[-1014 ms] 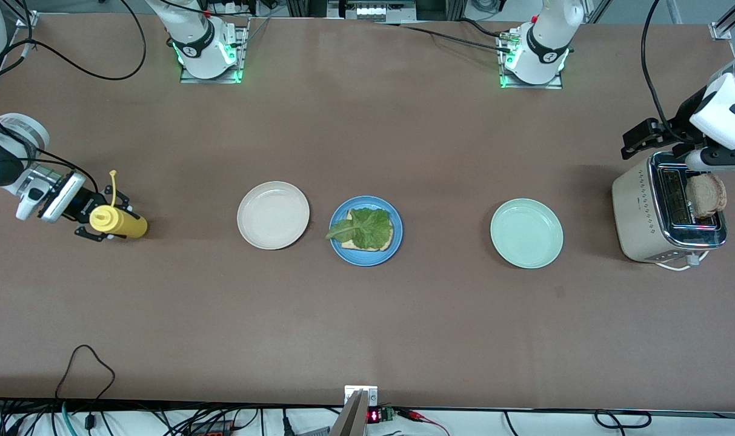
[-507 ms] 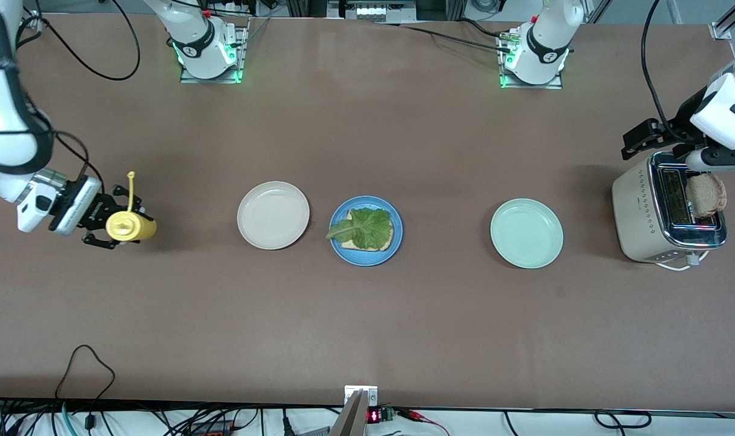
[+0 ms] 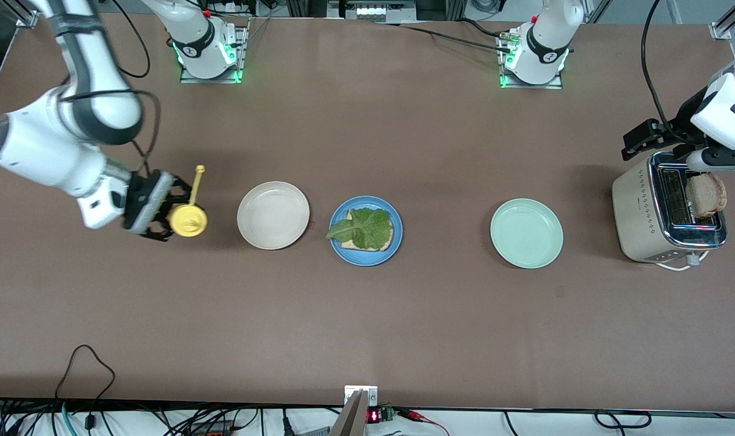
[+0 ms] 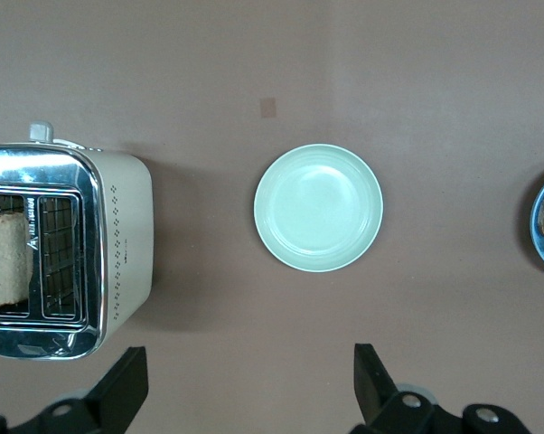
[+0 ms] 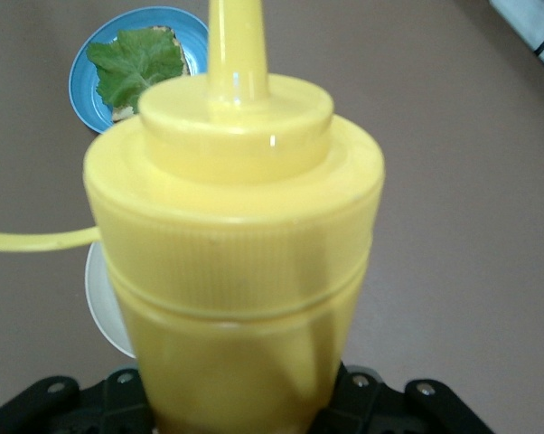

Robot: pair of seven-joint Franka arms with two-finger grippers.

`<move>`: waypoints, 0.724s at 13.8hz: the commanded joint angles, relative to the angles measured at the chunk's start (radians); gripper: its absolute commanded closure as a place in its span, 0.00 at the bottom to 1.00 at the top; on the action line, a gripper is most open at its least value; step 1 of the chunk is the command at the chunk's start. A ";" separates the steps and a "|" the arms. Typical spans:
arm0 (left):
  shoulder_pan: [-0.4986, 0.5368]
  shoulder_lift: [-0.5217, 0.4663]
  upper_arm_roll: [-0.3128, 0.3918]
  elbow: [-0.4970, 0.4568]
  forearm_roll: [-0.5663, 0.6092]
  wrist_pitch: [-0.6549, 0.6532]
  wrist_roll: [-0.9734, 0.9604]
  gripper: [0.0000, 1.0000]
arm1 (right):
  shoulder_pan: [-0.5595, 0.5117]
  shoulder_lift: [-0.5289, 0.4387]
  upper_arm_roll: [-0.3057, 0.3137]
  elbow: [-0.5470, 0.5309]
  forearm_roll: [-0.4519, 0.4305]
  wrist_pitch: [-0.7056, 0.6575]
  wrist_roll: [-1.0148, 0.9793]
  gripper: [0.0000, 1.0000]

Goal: Make sandwich in blue plate with both arms

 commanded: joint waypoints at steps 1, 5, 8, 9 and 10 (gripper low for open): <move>0.012 -0.020 0.002 -0.021 -0.017 0.017 0.024 0.00 | 0.107 -0.028 -0.011 -0.015 -0.151 0.022 0.175 1.00; 0.020 -0.020 0.004 -0.021 -0.020 0.017 0.022 0.00 | 0.249 0.004 -0.011 -0.015 -0.359 0.026 0.367 1.00; 0.022 -0.019 0.004 -0.023 -0.020 0.017 0.022 0.00 | 0.348 0.053 -0.010 -0.015 -0.519 0.049 0.517 1.00; 0.022 -0.019 0.004 -0.023 -0.020 0.015 0.022 0.00 | 0.379 0.070 -0.010 -0.015 -0.577 0.051 0.557 0.99; 0.022 -0.019 0.004 -0.023 -0.020 0.015 0.022 0.00 | 0.407 0.092 -0.011 -0.009 -0.636 0.051 0.594 0.99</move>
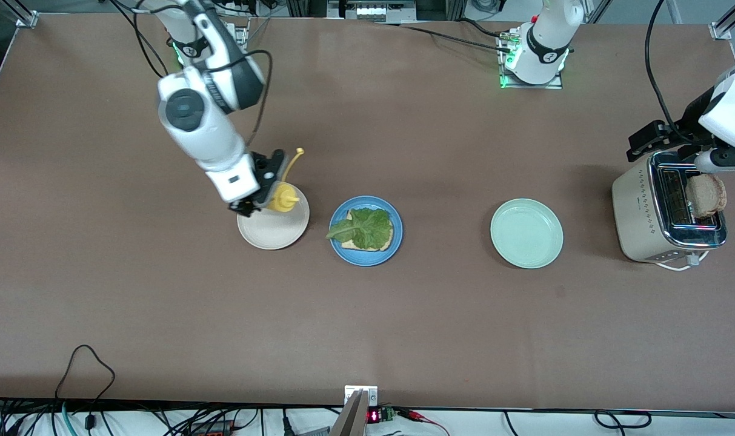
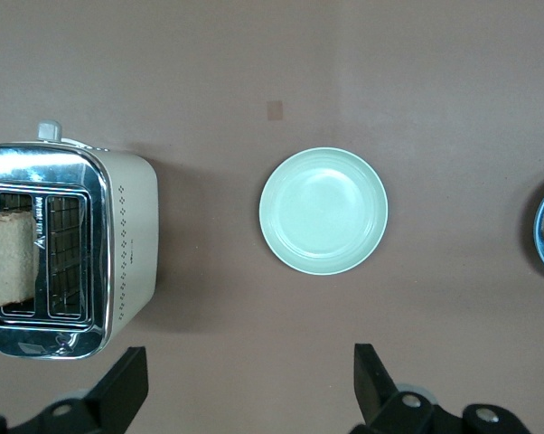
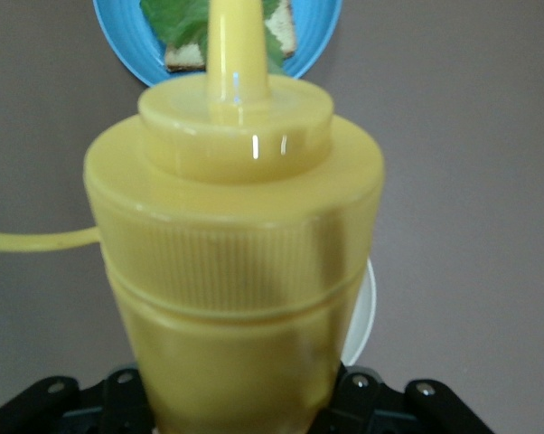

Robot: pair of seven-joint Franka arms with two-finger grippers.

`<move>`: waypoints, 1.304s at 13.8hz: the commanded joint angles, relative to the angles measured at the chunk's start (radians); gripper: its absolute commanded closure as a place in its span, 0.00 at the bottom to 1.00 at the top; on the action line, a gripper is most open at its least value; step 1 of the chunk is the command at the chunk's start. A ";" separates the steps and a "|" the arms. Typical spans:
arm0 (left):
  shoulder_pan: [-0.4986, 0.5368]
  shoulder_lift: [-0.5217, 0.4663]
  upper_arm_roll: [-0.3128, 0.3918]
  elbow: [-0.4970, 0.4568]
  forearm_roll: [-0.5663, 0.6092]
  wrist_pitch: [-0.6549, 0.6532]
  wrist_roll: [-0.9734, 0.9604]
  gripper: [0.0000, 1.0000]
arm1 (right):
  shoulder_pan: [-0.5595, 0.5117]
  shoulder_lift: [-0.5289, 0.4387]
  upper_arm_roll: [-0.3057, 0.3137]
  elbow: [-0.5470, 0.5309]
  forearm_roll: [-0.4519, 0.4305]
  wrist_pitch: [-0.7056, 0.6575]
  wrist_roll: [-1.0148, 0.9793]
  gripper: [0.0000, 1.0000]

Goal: Make sandwich in blue plate with both arms

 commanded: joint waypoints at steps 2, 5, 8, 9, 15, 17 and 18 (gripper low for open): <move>0.008 -0.019 0.001 -0.023 -0.019 0.013 0.021 0.00 | 0.099 0.076 -0.012 0.037 -0.194 0.009 0.119 0.99; 0.008 -0.019 0.001 -0.023 -0.019 0.011 0.021 0.00 | 0.141 0.129 -0.014 0.068 -0.233 0.005 0.153 0.99; 0.008 -0.019 0.001 -0.023 -0.019 0.011 0.021 0.00 | 0.149 0.149 -0.017 0.086 -0.252 0.002 0.153 0.99; 0.008 -0.019 0.001 -0.023 -0.019 0.011 0.021 0.00 | 0.149 0.149 -0.017 0.086 -0.253 0.002 0.153 0.99; 0.008 -0.019 0.001 -0.023 -0.019 0.004 0.013 0.00 | -0.009 0.028 -0.006 0.041 -0.236 -0.012 0.136 0.99; 0.007 -0.019 -0.001 -0.023 -0.019 0.001 0.010 0.00 | -0.133 -0.061 0.071 -0.005 -0.175 -0.030 0.074 0.99; 0.007 -0.019 -0.001 -0.023 -0.018 0.004 0.010 0.00 | -0.205 -0.090 0.116 -0.009 -0.126 -0.069 0.014 0.99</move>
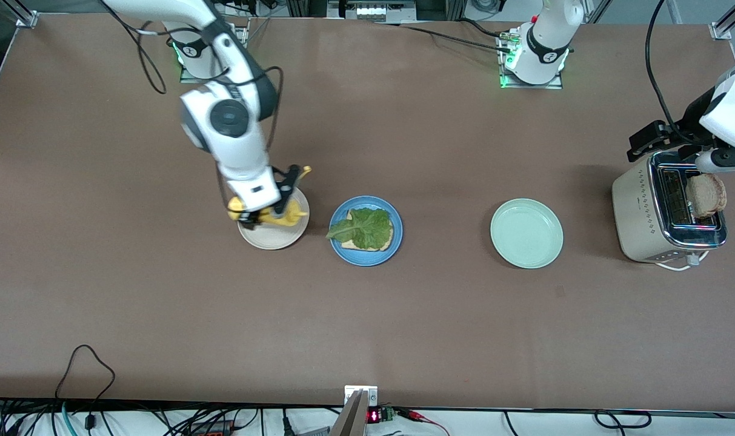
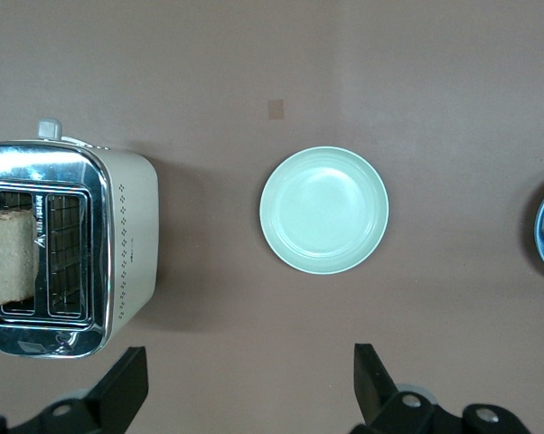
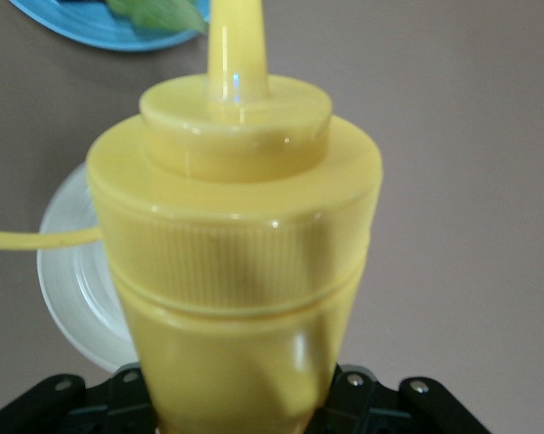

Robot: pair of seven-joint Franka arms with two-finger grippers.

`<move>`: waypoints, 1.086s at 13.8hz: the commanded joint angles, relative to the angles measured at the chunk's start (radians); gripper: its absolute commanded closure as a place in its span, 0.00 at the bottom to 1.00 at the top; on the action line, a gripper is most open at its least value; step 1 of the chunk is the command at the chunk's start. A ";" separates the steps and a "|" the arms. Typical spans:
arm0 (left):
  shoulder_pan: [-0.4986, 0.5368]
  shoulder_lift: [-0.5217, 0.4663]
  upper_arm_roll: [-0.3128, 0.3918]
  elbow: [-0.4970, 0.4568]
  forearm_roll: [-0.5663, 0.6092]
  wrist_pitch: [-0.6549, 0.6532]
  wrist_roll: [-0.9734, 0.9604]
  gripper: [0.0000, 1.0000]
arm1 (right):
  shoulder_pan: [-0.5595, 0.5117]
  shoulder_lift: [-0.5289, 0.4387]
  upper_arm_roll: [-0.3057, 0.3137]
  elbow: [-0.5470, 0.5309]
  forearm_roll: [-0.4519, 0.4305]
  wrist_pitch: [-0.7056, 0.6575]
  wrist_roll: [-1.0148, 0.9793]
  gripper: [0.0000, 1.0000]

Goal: Make sandwich in blue plate with both arms
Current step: 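Return the mustard bottle to the table and release it with the right gripper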

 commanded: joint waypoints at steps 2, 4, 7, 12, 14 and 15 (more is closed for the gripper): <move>0.005 -0.019 -0.002 -0.021 -0.019 0.012 0.010 0.00 | -0.226 -0.174 0.123 -0.066 0.197 -0.121 -0.247 0.99; -0.006 -0.021 -0.002 -0.020 -0.019 0.015 0.012 0.00 | -0.314 -0.209 0.120 -0.062 0.360 -0.182 -0.456 0.99; -0.018 0.013 -0.004 0.014 -0.018 0.015 0.021 0.00 | -0.473 -0.225 0.117 -0.059 0.514 -0.245 -0.786 0.99; -0.010 0.062 -0.002 0.062 -0.016 0.006 0.007 0.00 | -0.728 -0.148 0.117 -0.059 0.685 -0.290 -1.255 0.99; -0.003 0.067 0.000 0.062 -0.016 0.005 0.007 0.00 | -0.800 -0.090 0.117 -0.060 0.738 -0.291 -1.406 0.99; -0.003 0.068 0.004 0.060 -0.014 0.005 0.012 0.00 | -0.837 -0.055 0.117 -0.059 0.756 -0.291 -1.458 0.99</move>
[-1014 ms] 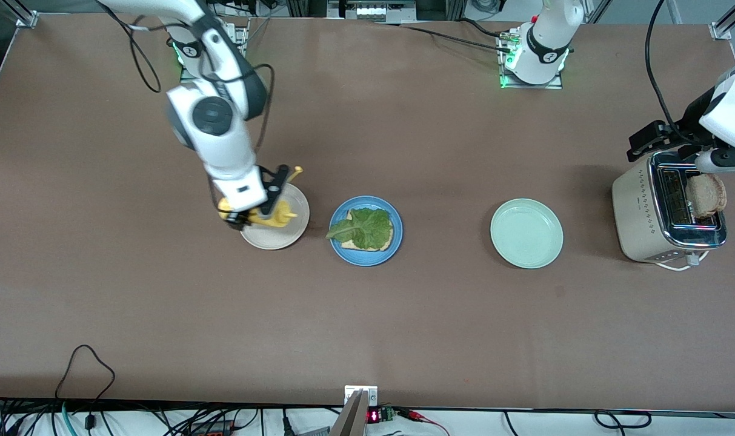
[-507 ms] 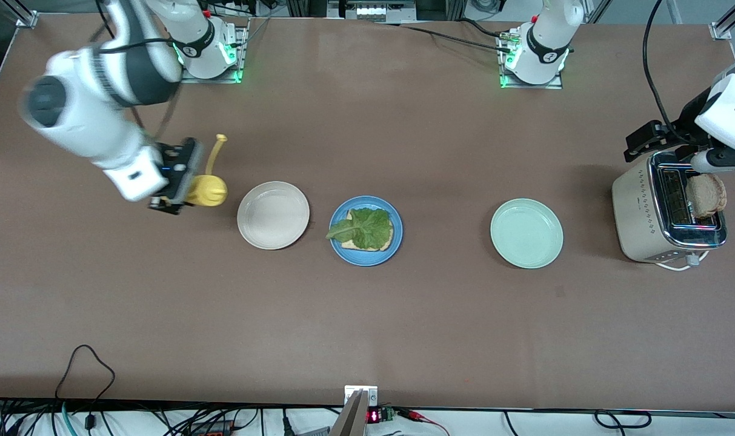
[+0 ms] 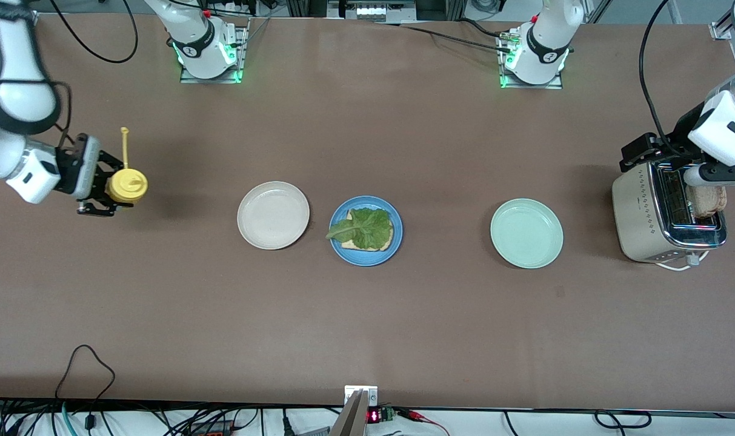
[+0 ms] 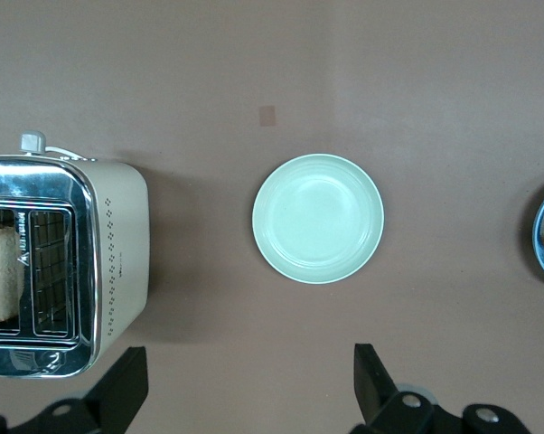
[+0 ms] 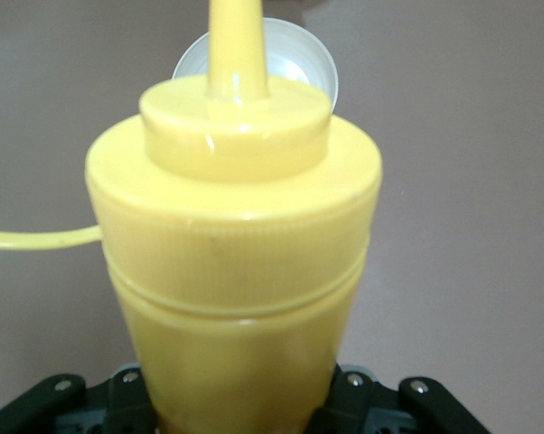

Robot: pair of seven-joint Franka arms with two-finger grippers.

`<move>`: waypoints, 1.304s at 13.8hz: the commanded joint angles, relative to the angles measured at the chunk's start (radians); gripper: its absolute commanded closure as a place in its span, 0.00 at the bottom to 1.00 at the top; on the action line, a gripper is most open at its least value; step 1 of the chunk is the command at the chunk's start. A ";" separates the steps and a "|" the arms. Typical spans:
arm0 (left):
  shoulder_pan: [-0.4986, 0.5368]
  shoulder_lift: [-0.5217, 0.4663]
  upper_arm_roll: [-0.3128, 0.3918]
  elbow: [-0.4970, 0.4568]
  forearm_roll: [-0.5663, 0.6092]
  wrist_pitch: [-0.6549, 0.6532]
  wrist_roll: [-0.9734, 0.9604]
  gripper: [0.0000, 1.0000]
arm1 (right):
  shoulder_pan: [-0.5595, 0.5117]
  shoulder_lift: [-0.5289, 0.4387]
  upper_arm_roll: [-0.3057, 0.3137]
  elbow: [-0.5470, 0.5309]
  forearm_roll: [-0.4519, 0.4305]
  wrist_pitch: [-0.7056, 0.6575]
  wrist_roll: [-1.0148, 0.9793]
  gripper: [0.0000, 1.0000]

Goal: Make sandwich in blue plate with both arms
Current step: 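Return the mustard bottle to the table and release it with the right gripper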

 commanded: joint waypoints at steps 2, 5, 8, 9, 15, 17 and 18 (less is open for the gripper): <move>0.008 0.031 0.006 0.030 -0.005 -0.012 0.018 0.00 | -0.141 0.141 0.024 0.014 0.151 -0.014 -0.256 0.99; 0.063 0.100 0.018 0.042 0.038 -0.003 0.024 0.00 | -0.213 0.262 0.024 0.027 0.251 -0.016 -0.418 0.99; 0.196 0.236 0.016 0.126 0.076 -0.003 0.041 0.00 | -0.274 0.371 0.026 0.064 0.308 -0.057 -0.507 0.99; 0.236 0.281 0.016 0.152 0.078 -0.003 0.102 0.00 | -0.287 0.400 0.026 0.076 0.310 -0.059 -0.527 0.99; 0.410 0.476 0.016 0.251 0.085 0.048 0.512 0.00 | -0.328 0.479 0.026 0.093 0.319 -0.074 -0.546 0.27; 0.440 0.479 0.016 0.240 0.104 0.057 0.596 0.00 | -0.342 0.480 0.026 0.095 0.317 -0.074 -0.546 0.00; 0.451 0.482 0.016 0.232 0.101 0.049 0.629 0.00 | -0.344 0.479 0.024 0.098 0.316 -0.074 -0.547 0.00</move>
